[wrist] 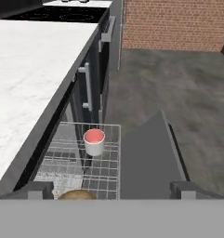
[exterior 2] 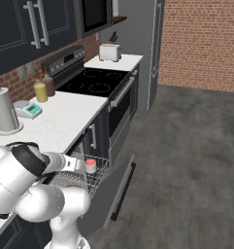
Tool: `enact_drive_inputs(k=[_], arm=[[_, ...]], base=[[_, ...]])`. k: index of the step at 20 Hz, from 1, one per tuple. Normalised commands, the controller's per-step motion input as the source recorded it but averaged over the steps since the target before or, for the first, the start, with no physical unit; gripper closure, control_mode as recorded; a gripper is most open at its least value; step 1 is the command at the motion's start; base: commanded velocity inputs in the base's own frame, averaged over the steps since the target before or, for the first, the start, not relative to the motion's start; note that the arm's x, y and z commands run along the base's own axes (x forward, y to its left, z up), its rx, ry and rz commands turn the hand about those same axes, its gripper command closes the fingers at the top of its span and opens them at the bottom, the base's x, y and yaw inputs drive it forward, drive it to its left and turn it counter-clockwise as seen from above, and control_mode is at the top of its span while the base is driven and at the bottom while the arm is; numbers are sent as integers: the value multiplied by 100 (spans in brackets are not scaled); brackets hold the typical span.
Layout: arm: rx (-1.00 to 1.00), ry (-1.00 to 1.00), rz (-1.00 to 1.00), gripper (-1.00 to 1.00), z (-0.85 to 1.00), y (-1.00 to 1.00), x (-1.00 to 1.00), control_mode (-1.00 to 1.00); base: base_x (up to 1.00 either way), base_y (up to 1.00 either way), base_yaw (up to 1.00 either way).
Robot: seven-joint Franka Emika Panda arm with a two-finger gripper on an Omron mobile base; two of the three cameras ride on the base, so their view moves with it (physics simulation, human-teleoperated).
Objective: Pick up the cup and bowl from the counter, place them in the dishwasher, and close the dishwasher door.
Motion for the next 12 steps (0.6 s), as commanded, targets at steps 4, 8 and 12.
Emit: enact_drive_inputs(k=[4,8,12], arm=[[1,0,1,-100,100,-53,-24,-100],[7,0,10,-100,100,-62,-36,-100],[7,-1,10,-100,100,-43,-21,-100]], base=[[0,0,0],[0,0,0],[0,0,0]])
